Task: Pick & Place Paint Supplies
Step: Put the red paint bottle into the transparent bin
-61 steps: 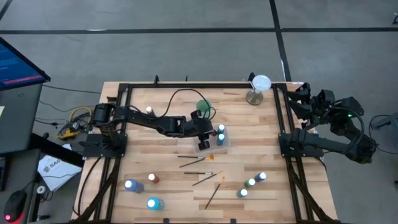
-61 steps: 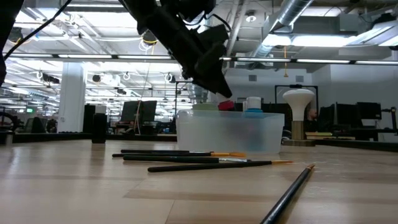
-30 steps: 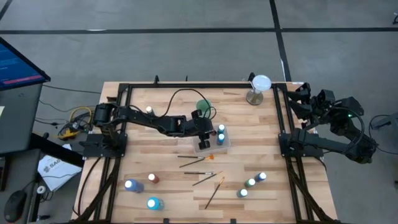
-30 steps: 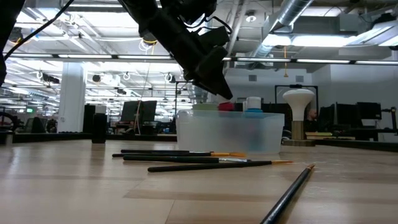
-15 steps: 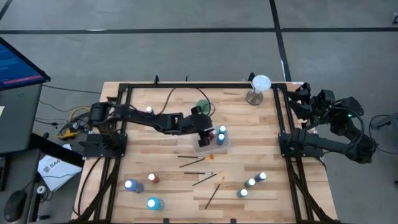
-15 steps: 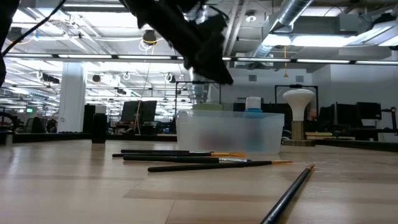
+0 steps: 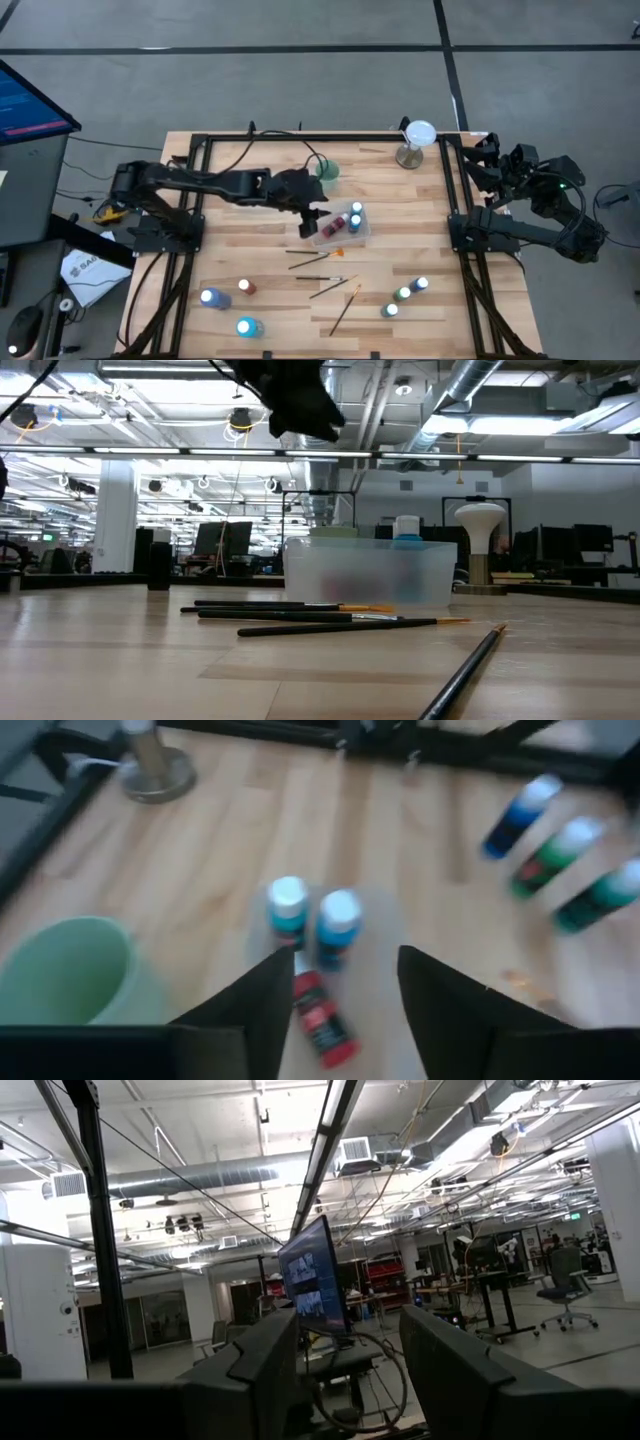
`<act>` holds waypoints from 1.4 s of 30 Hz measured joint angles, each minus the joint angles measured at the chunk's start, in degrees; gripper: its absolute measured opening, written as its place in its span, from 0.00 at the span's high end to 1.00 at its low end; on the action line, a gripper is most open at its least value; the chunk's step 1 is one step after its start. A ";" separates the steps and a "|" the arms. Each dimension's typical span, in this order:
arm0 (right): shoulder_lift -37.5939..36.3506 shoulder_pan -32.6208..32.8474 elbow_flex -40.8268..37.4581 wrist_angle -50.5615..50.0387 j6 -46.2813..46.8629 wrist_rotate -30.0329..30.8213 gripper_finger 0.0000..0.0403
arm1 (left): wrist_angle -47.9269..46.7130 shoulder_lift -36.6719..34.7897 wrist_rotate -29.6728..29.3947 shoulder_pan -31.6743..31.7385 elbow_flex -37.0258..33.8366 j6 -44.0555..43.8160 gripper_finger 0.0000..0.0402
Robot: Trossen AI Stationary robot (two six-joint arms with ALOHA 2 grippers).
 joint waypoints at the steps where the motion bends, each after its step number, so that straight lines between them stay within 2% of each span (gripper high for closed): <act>1: 0.00 0.00 0.00 0.00 0.01 -0.02 0.57 | -0.11 -0.14 0.60 -0.19 0.28 -0.98 0.52; 5: -0.02 0.00 0.00 0.00 0.01 -0.02 0.57 | 0.04 0.51 1.18 -0.42 1.61 -2.92 0.46; 10: 0.00 -0.01 -0.01 -0.02 -0.01 0.00 0.57 | -1.22 6.23 2.26 -0.49 5.31 -3.85 0.45; 18: 0.00 0.01 0.01 -0.02 0.01 0.00 0.57 | -17.82 15.05 0.00 -0.62 16.82 -6.20 0.47; 22: 0.00 0.01 0.01 0.00 0.01 -0.02 0.57 | -17.73 16.75 -0.34 -0.62 17.39 -7.36 0.47; 26: -0.01 0.00 0.01 0.00 0.01 -0.01 0.57 | -17.63 18.74 -3.14 -0.62 17.35 -7.29 0.47; 34: -0.02 0.00 0.01 -0.02 0.00 0.00 0.57 | -16.38 24.00 -3.53 -0.58 17.30 -7.30 0.47; 39: -0.02 0.01 0.01 0.00 0.01 -0.02 0.57 | -16.53 25.91 -7.95 -0.77 17.21 -7.14 0.47; 42: -0.02 0.00 0.00 -0.02 -0.01 -0.01 0.57 | -15.62 26.27 -7.81 -0.56 17.32 -7.17 0.47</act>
